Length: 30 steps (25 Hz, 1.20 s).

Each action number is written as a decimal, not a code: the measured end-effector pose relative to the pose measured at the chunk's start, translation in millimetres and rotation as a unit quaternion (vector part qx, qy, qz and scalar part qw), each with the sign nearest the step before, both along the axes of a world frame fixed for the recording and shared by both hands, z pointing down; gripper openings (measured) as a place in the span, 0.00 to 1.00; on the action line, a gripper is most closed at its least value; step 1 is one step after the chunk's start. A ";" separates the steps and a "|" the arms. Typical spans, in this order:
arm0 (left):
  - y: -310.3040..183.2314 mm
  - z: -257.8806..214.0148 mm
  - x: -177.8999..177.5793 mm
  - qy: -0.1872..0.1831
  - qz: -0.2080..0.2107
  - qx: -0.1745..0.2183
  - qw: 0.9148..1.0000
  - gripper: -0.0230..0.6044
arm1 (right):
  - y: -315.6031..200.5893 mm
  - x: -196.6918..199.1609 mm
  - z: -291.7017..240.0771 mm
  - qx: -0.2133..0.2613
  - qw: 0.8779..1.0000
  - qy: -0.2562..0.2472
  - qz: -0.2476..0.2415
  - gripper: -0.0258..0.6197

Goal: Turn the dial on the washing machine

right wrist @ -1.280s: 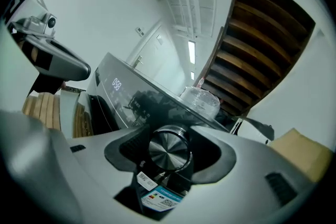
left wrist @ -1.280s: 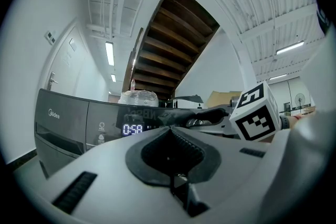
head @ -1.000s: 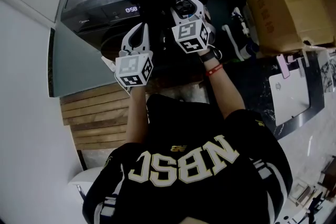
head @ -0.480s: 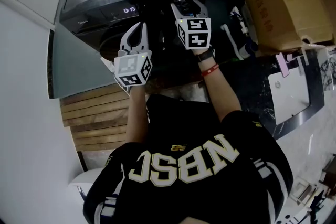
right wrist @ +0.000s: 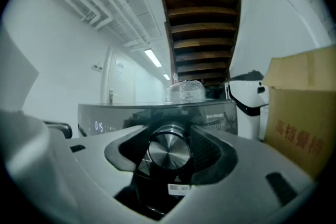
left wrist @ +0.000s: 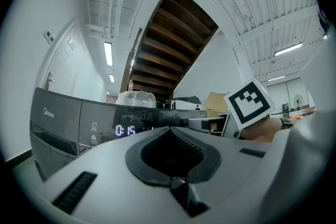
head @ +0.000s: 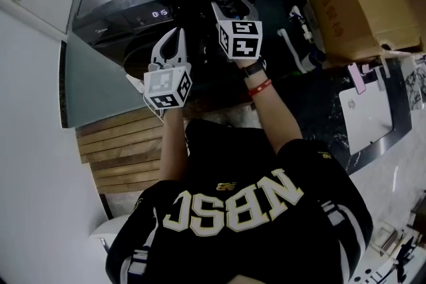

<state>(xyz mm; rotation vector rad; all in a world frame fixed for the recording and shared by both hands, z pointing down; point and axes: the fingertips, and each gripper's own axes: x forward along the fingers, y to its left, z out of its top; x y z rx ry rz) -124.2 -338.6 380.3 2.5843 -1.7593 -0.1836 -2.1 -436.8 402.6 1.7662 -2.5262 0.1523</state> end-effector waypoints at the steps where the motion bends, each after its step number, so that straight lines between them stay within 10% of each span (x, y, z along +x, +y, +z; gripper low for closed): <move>1: 0.1 1.2 0.3 0.001 0.001 -0.002 1.000 0.06 | -0.6 2.7 1.4 -0.009 0.999 -0.041 0.007 0.42; 6: 0.2 2.9 1.2 0.001 0.004 -0.004 1.000 0.06 | -2.7 14.1 4.2 -0.051 0.979 -0.195 0.023 0.42; 25: -3.7 2.7 11.1 0.002 0.017 -0.005 1.000 0.06 | -0.8 15.3 0.4 -0.064 0.981 -0.183 0.021 0.42; 27: -3.5 3.6 12.1 0.002 0.018 -0.006 1.000 0.06 | -1.4 19.6 3.9 -0.082 0.964 -0.250 0.027 0.42; 30: -2.8 2.6 12.4 0.002 0.019 -0.005 1.000 0.06 | -3.5 28.4 10.9 -0.126 0.904 -0.408 0.031 0.42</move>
